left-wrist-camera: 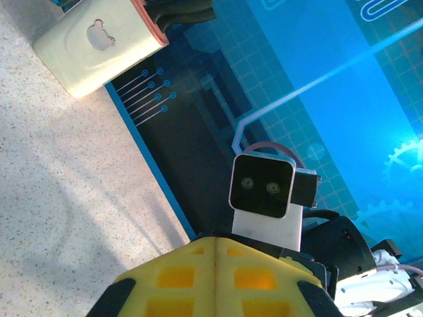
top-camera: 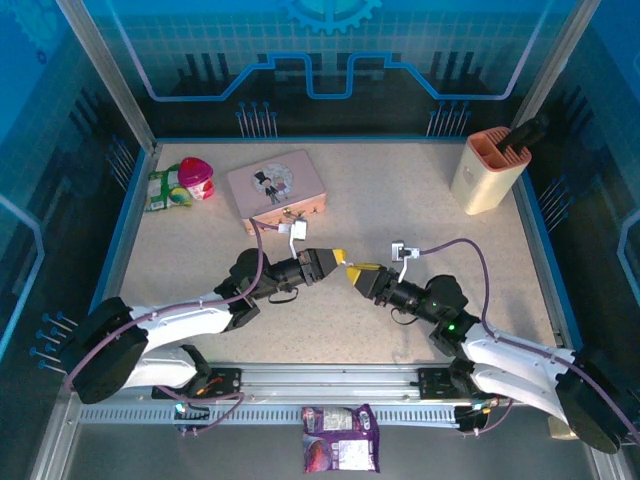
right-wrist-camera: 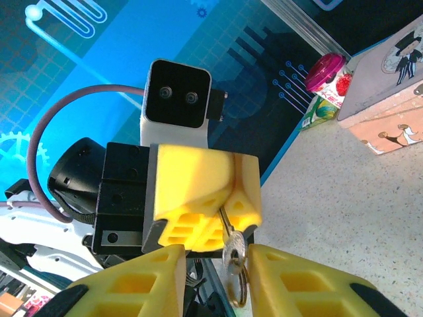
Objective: Unlock a padlock with a key
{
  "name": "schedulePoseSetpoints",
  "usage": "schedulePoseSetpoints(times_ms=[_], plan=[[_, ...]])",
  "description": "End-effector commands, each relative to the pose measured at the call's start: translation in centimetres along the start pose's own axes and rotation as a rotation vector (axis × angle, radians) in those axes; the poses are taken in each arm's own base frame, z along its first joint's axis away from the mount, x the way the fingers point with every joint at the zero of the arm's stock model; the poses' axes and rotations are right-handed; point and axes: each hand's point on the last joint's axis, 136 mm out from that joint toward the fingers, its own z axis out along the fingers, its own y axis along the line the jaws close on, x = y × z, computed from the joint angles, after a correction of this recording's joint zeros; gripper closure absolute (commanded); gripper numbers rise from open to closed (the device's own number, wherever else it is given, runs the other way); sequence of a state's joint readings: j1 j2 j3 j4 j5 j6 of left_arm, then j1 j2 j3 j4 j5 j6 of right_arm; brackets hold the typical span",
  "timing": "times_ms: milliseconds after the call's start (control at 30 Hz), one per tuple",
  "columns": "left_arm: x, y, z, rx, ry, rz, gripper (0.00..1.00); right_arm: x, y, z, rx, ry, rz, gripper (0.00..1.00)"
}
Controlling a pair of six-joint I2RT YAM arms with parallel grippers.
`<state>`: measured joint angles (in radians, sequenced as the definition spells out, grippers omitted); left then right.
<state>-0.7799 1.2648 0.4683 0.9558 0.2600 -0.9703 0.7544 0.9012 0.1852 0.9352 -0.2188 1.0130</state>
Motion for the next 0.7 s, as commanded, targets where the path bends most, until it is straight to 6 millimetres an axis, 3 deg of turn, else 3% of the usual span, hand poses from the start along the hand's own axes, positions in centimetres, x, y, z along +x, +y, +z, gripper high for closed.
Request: schedulePoseSetpoints(times_ms=[0,667], plan=[[0.57,0.16,-0.20,0.017,0.012,-0.002,1.00,-0.84,2.07,0.50,-0.067,-0.014,-0.035,0.71],[0.44,0.27,-0.38,0.005,0.003,0.010,1.00,-0.51,1.21,0.35,-0.013,-0.004,-0.039,1.00]])
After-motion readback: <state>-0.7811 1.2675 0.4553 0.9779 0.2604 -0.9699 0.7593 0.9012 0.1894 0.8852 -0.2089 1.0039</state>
